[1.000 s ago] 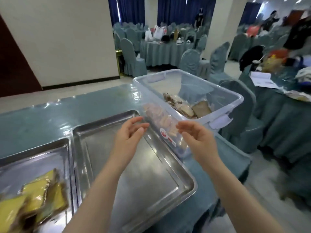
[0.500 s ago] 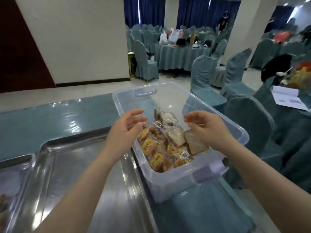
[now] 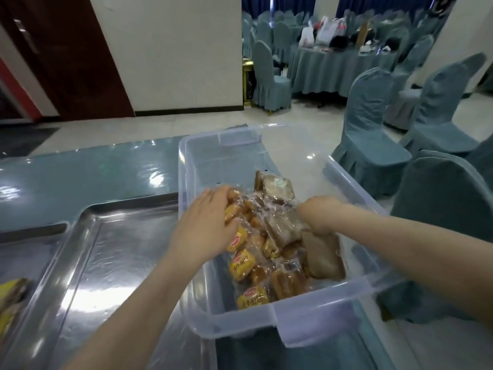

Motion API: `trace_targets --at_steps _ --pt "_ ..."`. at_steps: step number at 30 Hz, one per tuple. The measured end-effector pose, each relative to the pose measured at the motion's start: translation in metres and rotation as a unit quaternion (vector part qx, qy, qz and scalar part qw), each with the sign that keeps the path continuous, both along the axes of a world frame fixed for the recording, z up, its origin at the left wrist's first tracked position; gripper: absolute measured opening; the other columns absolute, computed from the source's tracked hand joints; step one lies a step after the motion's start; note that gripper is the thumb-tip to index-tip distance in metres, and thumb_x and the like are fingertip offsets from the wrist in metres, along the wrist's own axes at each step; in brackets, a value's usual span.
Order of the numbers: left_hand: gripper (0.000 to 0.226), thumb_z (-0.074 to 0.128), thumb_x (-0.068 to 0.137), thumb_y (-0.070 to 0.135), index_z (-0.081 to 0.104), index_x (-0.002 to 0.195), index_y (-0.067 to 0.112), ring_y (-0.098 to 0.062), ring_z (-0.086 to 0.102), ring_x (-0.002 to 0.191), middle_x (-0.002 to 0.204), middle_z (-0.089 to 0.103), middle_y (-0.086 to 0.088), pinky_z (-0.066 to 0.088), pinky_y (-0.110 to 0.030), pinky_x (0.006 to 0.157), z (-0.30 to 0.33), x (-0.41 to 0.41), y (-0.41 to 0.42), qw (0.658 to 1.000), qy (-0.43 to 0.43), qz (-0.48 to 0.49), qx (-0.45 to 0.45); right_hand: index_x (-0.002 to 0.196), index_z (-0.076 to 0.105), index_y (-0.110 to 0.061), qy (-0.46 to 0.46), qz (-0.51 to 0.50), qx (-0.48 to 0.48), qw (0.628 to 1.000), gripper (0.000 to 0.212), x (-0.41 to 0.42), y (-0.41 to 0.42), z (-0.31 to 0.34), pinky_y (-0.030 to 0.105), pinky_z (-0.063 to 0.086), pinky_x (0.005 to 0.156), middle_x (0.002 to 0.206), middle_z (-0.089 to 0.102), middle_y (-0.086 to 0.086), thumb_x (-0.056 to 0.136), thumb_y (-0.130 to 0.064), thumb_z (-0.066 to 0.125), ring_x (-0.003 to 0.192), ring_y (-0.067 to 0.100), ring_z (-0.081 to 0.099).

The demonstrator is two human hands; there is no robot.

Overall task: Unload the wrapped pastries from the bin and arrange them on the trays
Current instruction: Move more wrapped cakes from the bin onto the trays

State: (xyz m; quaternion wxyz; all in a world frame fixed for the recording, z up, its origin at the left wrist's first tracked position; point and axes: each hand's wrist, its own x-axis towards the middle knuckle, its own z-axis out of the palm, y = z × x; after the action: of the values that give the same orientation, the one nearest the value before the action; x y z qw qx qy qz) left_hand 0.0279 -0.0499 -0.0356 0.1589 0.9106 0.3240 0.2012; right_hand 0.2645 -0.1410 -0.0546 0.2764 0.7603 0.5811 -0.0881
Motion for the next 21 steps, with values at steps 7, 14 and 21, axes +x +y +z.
trace_targets --at_steps 7,14,21 --pt "0.056 0.054 0.088 0.036 0.030 0.138 0.033 -0.013 0.040 0.128 0.141 0.043 0.008 0.033 -0.032 0.102 -0.002 -0.001 0.002 1.000 0.001 0.001 -0.011 0.104 0.064 -0.023 0.192 0.012 0.114 0.975 0.022 0.011 0.047 0.010 0.025 0.044 0.071 0.107 0.063 0.000 0.083 -0.015 0.063 0.087 0.014 0.054" --pt "0.056 0.052 0.087 0.041 0.028 0.138 0.038 -0.011 0.042 0.125 0.141 0.042 0.012 0.033 -0.026 0.092 -0.004 0.001 0.007 1.000 -0.007 0.001 -0.015 0.147 0.024 -0.026 0.108 0.024 -0.016 0.994 0.105 0.006 0.059 -0.027 0.044 0.043 0.100 0.145 0.031 0.005 0.062 -0.035 0.085 0.128 0.029 0.037" --pt "0.053 0.057 0.086 0.039 0.034 0.134 0.037 0.000 0.043 0.105 0.133 0.049 0.014 0.034 -0.023 0.081 0.006 0.008 0.015 0.995 -0.002 -0.021 -0.099 0.108 0.044 -0.019 0.140 -0.010 0.039 0.989 0.053 0.012 0.053 0.006 0.036 0.052 0.078 0.097 0.055 -0.002 0.068 -0.025 0.080 0.088 0.018 0.053"
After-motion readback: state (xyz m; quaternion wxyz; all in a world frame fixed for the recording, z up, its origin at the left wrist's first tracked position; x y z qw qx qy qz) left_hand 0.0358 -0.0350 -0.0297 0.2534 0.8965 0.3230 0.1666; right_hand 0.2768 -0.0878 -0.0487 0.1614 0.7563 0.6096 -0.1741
